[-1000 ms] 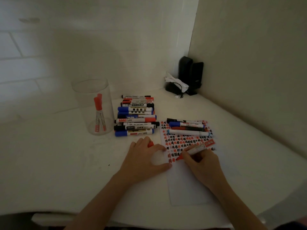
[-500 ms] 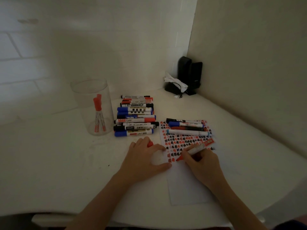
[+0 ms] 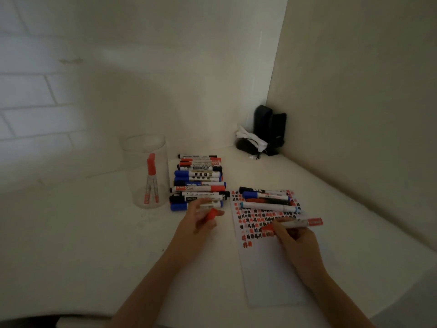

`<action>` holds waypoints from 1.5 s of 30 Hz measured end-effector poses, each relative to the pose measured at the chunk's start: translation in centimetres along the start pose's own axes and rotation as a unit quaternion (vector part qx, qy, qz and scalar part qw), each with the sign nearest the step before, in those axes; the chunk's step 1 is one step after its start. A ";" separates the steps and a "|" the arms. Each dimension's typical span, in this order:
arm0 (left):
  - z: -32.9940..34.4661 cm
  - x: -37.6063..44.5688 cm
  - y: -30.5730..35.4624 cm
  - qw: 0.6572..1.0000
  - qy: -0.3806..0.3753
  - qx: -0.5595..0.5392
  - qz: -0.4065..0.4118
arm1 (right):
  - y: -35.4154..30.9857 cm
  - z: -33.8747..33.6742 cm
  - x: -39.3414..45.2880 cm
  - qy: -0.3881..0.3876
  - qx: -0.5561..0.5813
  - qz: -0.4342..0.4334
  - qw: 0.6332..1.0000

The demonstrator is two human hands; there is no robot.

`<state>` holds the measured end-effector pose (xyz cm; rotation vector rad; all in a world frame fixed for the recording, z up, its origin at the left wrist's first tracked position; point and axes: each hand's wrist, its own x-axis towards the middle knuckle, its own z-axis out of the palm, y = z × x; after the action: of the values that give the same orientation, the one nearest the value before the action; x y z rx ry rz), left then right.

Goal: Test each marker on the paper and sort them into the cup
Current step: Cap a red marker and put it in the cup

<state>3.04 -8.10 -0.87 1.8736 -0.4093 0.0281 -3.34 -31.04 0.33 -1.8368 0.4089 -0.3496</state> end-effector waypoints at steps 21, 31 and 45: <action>-0.3 -0.1 0.2 0.999 0.002 0.047 0.014 | -4.3 5.1 -1.3 -0.070 0.118 0.023 0.990; -0.4 -0.2 0.4 0.999 -0.011 -0.031 -0.017 | -3.9 6.1 -1.0 -0.073 0.074 0.008 0.995; -0.6 -0.2 0.4 0.996 0.042 -0.079 0.014 | -5.4 7.8 -1.1 -0.150 0.146 0.056 0.976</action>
<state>2.87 -7.63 -0.37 1.7050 -0.3688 0.0901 -0.36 -22.47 3.19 -1.5398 0.2357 -0.0470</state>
